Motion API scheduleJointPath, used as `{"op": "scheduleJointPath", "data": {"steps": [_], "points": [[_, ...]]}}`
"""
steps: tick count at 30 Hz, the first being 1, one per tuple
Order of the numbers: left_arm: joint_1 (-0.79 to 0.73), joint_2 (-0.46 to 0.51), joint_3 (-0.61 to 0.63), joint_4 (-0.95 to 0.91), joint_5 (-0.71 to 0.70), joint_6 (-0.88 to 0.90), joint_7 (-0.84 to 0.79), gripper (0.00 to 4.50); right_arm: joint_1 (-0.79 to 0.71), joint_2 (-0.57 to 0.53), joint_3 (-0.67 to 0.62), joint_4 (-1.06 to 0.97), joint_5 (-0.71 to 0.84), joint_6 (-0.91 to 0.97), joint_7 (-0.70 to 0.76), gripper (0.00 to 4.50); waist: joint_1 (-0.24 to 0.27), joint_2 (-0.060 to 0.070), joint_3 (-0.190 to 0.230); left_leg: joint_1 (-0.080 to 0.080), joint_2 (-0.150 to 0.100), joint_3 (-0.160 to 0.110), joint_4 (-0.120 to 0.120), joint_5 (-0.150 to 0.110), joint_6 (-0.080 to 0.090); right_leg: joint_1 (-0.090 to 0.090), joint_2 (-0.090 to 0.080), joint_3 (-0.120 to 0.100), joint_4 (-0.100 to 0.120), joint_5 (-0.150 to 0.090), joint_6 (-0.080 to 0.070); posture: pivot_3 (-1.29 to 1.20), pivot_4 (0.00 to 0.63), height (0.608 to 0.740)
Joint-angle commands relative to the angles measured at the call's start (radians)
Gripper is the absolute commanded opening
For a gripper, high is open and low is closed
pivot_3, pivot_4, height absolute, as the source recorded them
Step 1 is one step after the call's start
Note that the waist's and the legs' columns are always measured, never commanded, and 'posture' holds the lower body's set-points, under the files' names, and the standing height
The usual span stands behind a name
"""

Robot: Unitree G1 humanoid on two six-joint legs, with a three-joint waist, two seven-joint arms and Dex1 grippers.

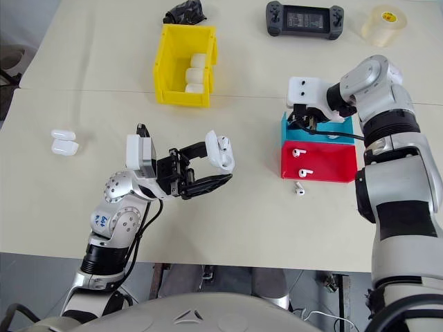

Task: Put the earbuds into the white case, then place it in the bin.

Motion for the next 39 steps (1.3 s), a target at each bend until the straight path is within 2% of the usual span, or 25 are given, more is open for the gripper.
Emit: {"op": "scheduleJointPath", "data": {"steps": [1,6,12,16,20,23,31,34,39], "points": [[-0.017,-0.001,0.008,-0.041,-0.027,-0.009,-0.002,2.72,-0.01,-0.036,-0.052,-0.017,0.04,0.013,0.009,0.49,0.0,0.0,0.0,0.0,0.0,0.0,0.0,0.0,0.0,0.0,0.0,0.0,0.0,0.0,0.0,0.0,0.15,0.74],[-0.038,0.003,0.024,-0.014,-0.032,-0.013,-0.01,2.72,-0.018,-0.084,-0.172,-0.107,0.18,0.095,0.114,0.49,0.003,0.0,0.0,0.0,0.0,0.0,0.0,0.0,0.0,0.0,0.0,0.0,0.0,0.0,0.0,0.0,0.15,0.74],[-0.09,0.0,0.051,0.06,-0.031,-0.023,-0.03,2.72,0.156,-0.099,-0.352,-0.515,0.481,0.439,0.232,0.49,0.006,0.0,0.0,-0.001,0.0,-0.001,0.0,0.0,0.0,0.0,0.0,-0.001,0.0,0.0,0.0,0.0,0.15,0.74],[-0.141,-0.002,0.066,0.115,-0.028,-0.033,-0.045,2.72,0.379,-0.032,-0.516,-0.949,0.823,0.829,0.106,0.49,0.008,0.0,0.0,-0.001,0.0,-0.002,0.0,0.0,0.0,0.0,0.0,-0.002,0.004,0.0,0.0,0.0,0.15,0.74],[-0.161,0.003,0.077,0.139,-0.033,-0.034,-0.057,2.72,0.499,0.023,-0.587,-1.182,0.999,1.011,-0.041,0.49,0.009,0.0,0.0,-0.001,0.0,-0.002,0.001,0.0,0.0,0.0,-0.001,-0.002,0.005,0.0,0.0,0.0,0.15,0.74],[-0.176,0.007,0.084,0.153,-0.034,-0.029,-0.063,2.72,0.593,0.133,-0.657,-1.342,1.185,1.124,-0.21,0.49,0.008,0.0,0.0,-0.001,0.0,-0.002,0.001,0.0,0.0,0.0,-0.001,-0.001,0.005,0.0,0.0,0.0,0.15,0.74],[-0.205,0.0,0.097,0.17,-0.041,-0.008,-0.05,2.72,0.706,0.279,-0.665,-1.535,1.434,1.179,-0.472,0.49,0.007,0.0,0.0,-0.001,-0.001,-0.003,0.001,0.0,0.0,0.0,-0.001,-0.001,0.006,0.0,0.0,0.0,0.15,0.74],[-0.208,-0.007,0.089,0.162,-0.045,0.003,-0.049,2.72,0.747,0.322,-0.629,-1.578,1.45,1.15,-0.525,0.49,0.006,0.0,0.0,-0.001,0.0,-0.003,0.001,0.0,0.0,0.0,0.0,-0.001,0.006,0.0,0.0,0.0,0.15,0.74],[-0.212,-0.021,0.091,0.152,-0.055,0.021,-0.038,2.72,0.771,0.332,-0.599,-1.579,1.459,1.108,-0.558,0.49,0.006,0.0,0.0,-0.001,-0.001,-0.003,0.001,0.0,0.0,0.0,0.0,-0.001,0.006,0.0,0.0,0.0,0.15,0.74]]}}
